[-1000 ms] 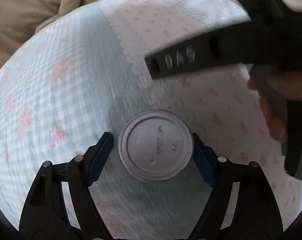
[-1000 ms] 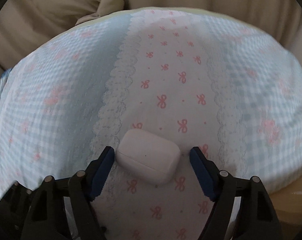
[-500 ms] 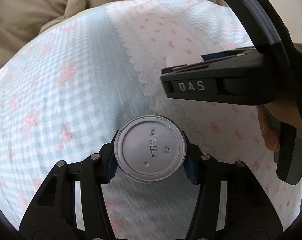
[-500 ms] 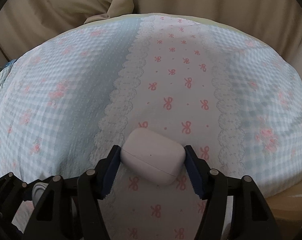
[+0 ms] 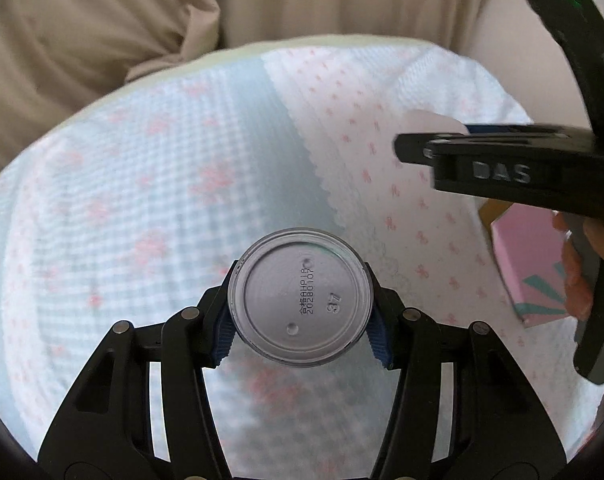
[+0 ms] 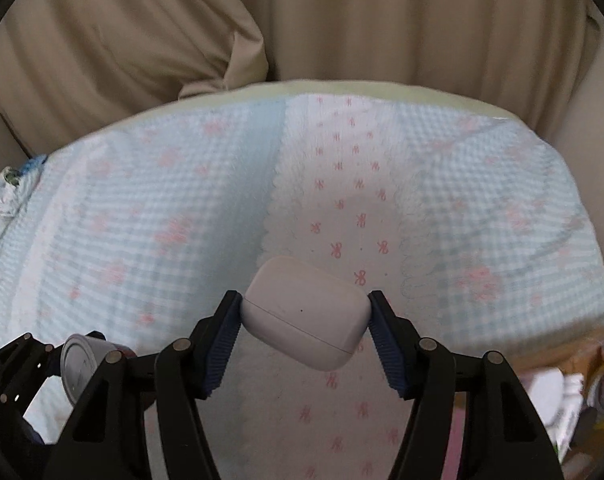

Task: Organize rigid objects
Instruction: 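Carry the silver tin and earbud case into the box and release both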

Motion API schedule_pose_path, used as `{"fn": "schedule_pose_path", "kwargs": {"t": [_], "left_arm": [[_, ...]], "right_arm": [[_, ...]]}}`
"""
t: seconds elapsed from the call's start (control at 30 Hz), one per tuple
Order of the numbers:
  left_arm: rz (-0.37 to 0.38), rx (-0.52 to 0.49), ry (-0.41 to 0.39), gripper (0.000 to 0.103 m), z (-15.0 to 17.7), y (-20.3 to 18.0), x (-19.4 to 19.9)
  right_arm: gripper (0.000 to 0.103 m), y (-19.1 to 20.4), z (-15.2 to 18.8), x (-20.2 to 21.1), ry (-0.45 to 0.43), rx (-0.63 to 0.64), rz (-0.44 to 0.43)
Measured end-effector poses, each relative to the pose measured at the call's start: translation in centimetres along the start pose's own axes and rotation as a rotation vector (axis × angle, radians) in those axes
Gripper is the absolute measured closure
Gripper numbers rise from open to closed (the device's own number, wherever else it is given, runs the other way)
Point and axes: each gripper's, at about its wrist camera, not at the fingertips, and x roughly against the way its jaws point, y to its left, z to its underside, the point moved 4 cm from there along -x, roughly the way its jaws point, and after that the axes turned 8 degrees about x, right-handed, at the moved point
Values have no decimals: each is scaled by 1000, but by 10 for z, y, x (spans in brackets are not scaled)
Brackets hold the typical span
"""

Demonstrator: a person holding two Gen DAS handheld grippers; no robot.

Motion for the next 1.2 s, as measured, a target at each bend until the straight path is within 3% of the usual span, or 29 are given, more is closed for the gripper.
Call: {"fn": "schedule_pose_path", "kwargs": {"t": [0.3, 0.6, 0.87, 1.2], "left_arm": [[26, 62, -15, 53, -11, 8, 96], [83, 36, -34, 53, -13, -28, 174], [124, 30, -24, 53, -6, -93, 203], [141, 11, 24, 53, 0, -205, 182]], "right_arm": [[44, 25, -3, 108, -25, -61, -16], [44, 13, 13, 207, -45, -127, 0], [44, -50, 53, 264, -40, -210, 39], [44, -164, 109, 273, 33, -250, 52]]}}
